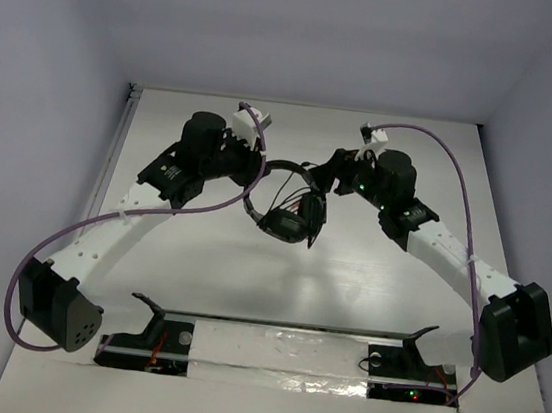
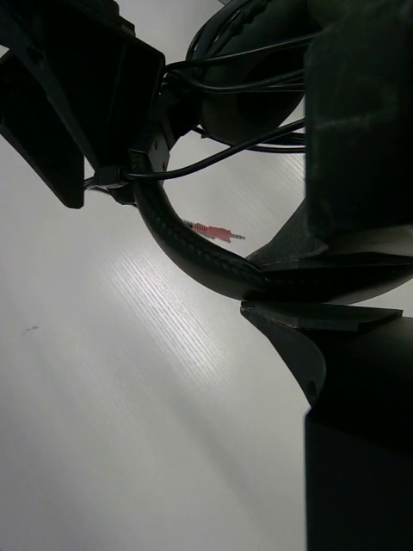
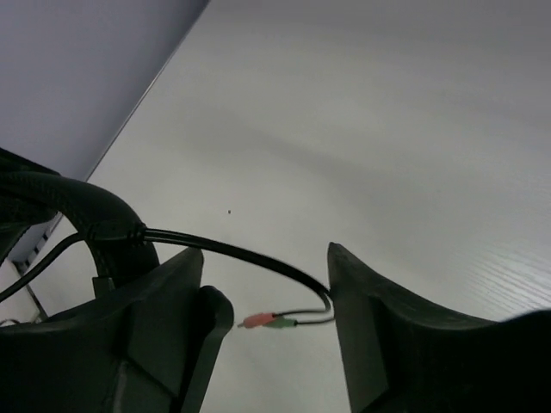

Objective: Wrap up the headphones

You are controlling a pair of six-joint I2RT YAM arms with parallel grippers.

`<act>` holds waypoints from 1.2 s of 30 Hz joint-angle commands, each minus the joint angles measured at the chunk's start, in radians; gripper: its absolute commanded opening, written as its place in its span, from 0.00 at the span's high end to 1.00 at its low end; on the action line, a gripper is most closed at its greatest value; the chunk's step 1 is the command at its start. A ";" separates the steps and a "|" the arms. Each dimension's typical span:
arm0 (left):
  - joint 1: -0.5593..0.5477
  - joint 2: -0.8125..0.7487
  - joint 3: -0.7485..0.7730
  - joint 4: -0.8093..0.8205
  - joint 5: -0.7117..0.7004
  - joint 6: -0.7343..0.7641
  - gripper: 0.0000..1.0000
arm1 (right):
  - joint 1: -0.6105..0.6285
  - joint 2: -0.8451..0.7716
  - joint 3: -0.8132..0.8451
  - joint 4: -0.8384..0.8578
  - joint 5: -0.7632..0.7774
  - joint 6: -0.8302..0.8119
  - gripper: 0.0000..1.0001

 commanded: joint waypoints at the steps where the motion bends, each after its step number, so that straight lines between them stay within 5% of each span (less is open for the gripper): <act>1: -0.007 -0.020 0.096 0.092 0.022 -0.041 1.00 | -0.024 -0.036 0.049 -0.042 0.136 -0.004 0.31; 6: 0.002 0.004 0.090 0.148 0.062 -0.067 1.00 | -0.024 -0.047 0.057 -0.125 0.136 -0.007 0.27; 15: 0.047 0.047 0.145 0.211 0.065 -0.121 1.00 | -0.033 -0.076 -0.072 -0.090 0.357 0.127 0.24; 27: 0.090 0.092 0.140 0.214 0.037 -0.084 1.00 | -0.053 -0.111 -0.098 -0.076 -0.022 0.111 0.27; 33: 0.090 0.080 0.096 0.174 0.148 -0.042 1.00 | -0.064 -0.153 0.106 -0.263 0.107 0.042 0.26; 36: 0.090 0.051 0.064 0.169 0.166 -0.026 1.00 | -0.064 -0.031 0.245 -0.407 0.017 -0.087 0.23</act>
